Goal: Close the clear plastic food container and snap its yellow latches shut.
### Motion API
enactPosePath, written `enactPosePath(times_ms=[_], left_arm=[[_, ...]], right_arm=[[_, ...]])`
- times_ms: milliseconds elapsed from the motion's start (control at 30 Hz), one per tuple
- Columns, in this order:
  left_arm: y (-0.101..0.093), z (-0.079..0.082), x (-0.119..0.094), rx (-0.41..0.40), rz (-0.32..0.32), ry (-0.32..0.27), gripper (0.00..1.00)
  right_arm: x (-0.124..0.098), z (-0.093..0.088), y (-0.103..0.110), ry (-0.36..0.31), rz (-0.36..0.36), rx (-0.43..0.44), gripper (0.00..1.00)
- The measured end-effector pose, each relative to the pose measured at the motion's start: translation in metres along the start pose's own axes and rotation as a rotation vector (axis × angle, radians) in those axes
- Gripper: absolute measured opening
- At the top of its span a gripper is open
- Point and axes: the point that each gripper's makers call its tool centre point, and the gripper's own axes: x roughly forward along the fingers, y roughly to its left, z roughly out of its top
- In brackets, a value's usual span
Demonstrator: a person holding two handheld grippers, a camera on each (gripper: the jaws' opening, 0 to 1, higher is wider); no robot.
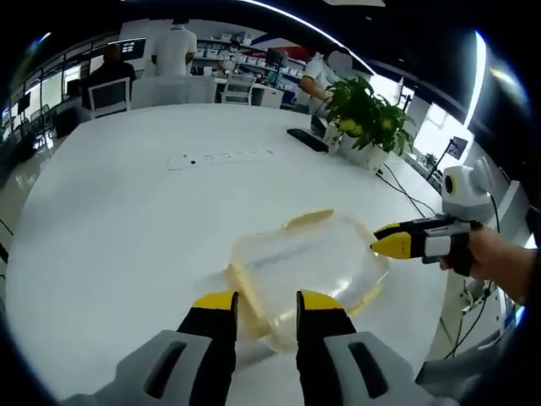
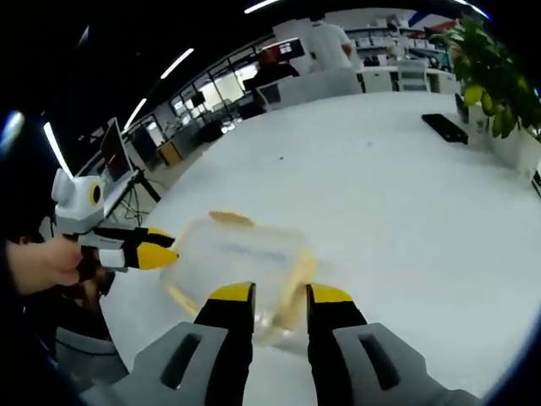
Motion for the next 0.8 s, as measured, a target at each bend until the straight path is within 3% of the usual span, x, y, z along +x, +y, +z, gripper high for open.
enactPosePath(times_ms=[67,133,400,467,533,800], left_arm=[[0.0005,-0.0002,0.0001,-0.016,0.004,-0.002,0.20],[0.0015,-0.0022,0.0003,-0.083,0.001,0.000,0.20],[0.0044,-0.0052,0.0014,-0.164,0.001,0.000,0.20],[0.0047,-0.0083,0.0019,-0.253,-0.007,0.016,0.21],[0.0060,-0.0071,0.0024,-0.227,-0.006,0.015,0.21],[0.0066,-0.0087,0.0039,-0.299,-0.023,0.044,0.20]], right_arm=[[0.0002,-0.0002,-0.0004,-0.004,0.000,0.015,0.21],[0.0003,-0.0008,-0.0012,-0.006,0.002,0.034,0.21],[0.0017,-0.0023,-0.0011,-0.003,-0.009,0.104,0.21],[0.0019,-0.0034,-0.0013,0.000,-0.007,0.149,0.21],[0.0020,-0.0040,-0.0016,0.000,-0.006,0.171,0.21],[0.0031,-0.0057,-0.0005,0.010,0.018,0.251,0.21]])
